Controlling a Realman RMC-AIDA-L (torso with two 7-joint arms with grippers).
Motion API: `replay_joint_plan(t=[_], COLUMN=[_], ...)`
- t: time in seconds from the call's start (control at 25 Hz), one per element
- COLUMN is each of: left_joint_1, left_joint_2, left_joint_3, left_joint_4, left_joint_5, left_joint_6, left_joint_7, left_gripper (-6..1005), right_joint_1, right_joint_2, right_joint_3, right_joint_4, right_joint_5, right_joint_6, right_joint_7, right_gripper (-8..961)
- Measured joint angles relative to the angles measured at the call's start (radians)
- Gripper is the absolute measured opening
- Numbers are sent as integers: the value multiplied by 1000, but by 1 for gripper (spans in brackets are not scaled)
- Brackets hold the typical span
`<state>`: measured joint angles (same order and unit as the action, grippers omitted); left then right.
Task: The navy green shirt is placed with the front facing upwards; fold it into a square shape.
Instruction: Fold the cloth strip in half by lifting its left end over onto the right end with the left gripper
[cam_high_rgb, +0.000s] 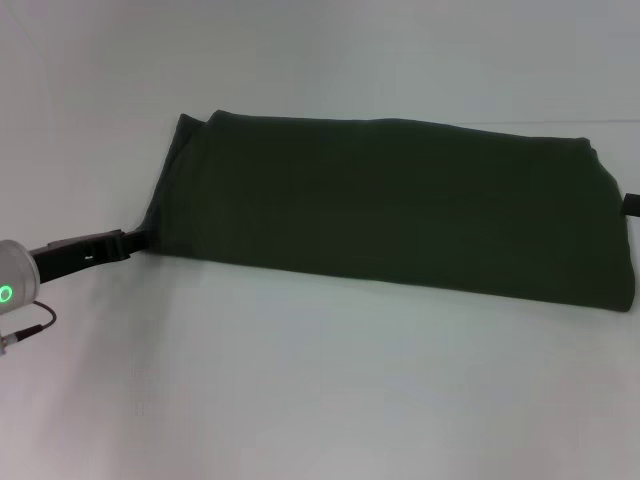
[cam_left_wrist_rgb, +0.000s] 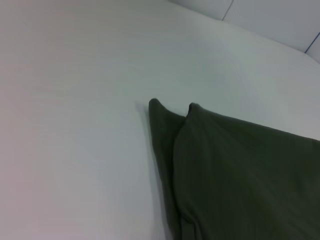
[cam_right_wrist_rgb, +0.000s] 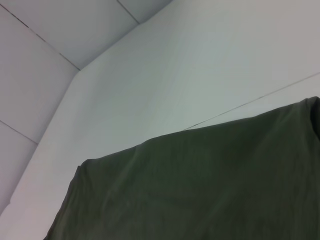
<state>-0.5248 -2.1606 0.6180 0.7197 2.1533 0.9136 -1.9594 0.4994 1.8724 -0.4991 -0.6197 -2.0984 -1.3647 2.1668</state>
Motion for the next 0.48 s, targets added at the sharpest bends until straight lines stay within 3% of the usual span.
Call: replay_joint_plan(t=[0.48], left_joint_1=[-18], left_joint_2=[0], left_joint_3=[13], left_joint_4=[-30], left_joint_5=[45], left_joint_6=[-32], left_joint_7=[-89], left_gripper=[591], right_joint_1=[2], right_joint_2=[-1], right_joint_3=[3], right_joint_4=[-1], right_joint_5=[0], right_joint_6=[16], right_joint_7=[-2], right_gripper=[686])
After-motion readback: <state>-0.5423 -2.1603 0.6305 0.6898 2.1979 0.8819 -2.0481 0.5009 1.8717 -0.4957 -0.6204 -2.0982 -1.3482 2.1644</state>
